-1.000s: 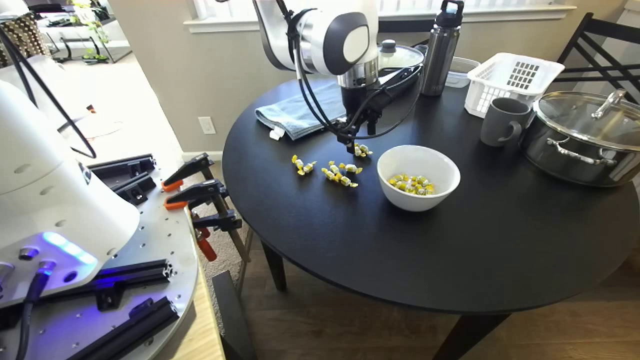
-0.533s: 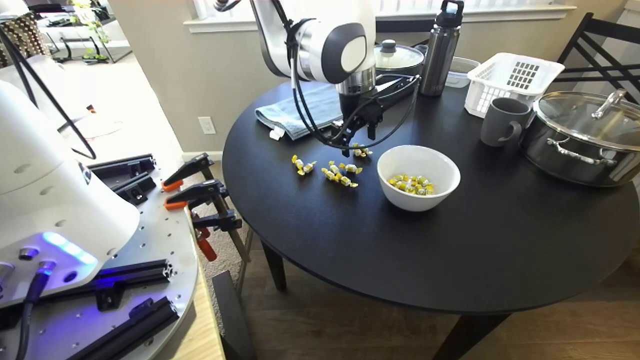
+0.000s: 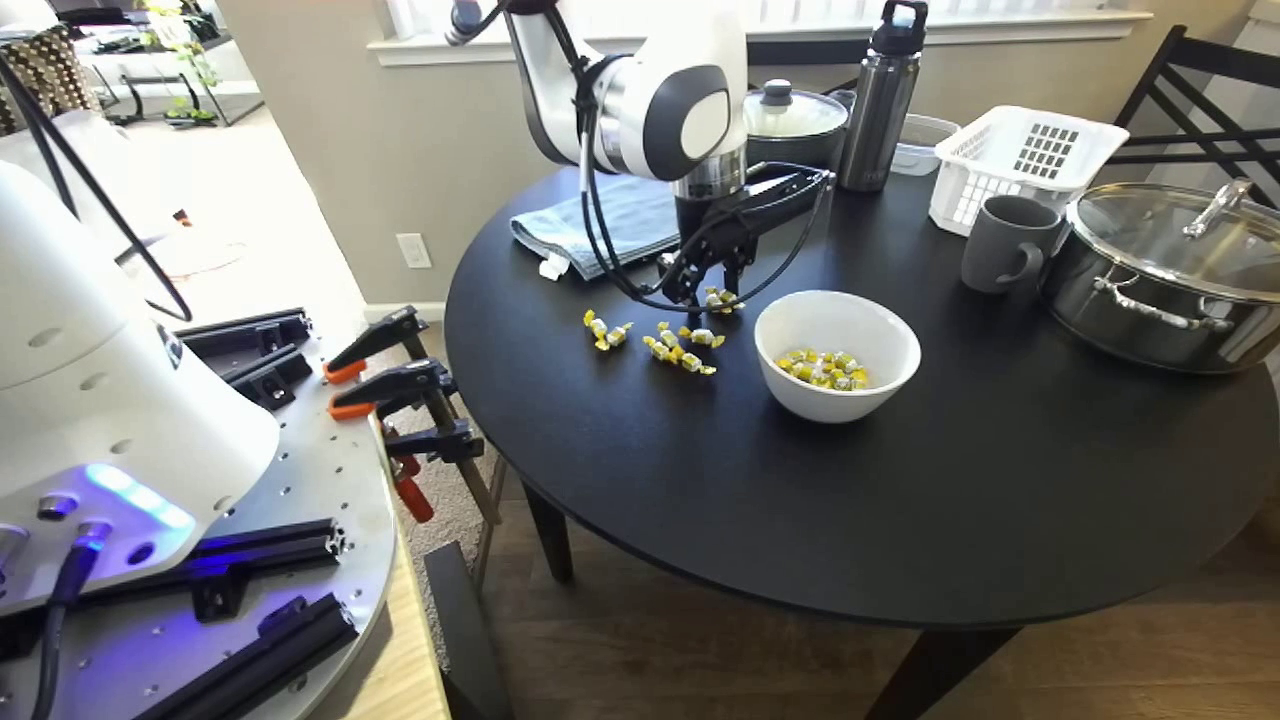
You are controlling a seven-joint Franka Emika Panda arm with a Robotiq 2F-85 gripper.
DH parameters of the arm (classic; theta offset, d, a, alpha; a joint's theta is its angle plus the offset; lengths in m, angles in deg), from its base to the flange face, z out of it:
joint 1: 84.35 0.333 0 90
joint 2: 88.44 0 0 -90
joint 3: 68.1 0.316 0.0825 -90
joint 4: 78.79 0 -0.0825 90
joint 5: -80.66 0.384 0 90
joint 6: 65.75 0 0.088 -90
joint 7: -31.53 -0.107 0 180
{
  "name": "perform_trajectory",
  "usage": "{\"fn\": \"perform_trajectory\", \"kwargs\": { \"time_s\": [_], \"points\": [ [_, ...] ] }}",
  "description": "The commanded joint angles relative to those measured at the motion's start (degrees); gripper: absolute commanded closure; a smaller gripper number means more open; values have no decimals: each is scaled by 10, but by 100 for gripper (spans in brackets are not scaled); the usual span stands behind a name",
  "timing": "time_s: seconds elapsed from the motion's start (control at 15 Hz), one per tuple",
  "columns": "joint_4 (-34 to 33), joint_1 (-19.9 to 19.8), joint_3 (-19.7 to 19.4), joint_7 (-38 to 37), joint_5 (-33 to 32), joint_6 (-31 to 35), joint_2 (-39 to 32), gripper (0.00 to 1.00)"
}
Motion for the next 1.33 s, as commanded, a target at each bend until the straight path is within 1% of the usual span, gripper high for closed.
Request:
{"fn": "perform_trajectory", "kwargs": {
  "time_s": [0.0,0.27,0.47,0.6,0.73,0.87,1.07,1.13,1.2,1.27],
  "points": [
    [-1,-6,3,-21,3,18,-7,64],
    [-1,-7,2,-35,1,22,-4,90],
    [1,-6,1,-45,1,24,0,91],
    [11,5,-8,-65,-1,31,18,91],
    [23,19,-22,-85,-8,48,42,91],
    [31,41,-46,-107,-18,61,67,91],
    [35,104,-120,-159,-43,45,108,91],
    [35,134,-155,-187,-57,31,119,91],
    [34,177,-204,-207,-57,13,127,91],
    [32,206,-240,-230,-71,-7,132,91]
  ]
}}
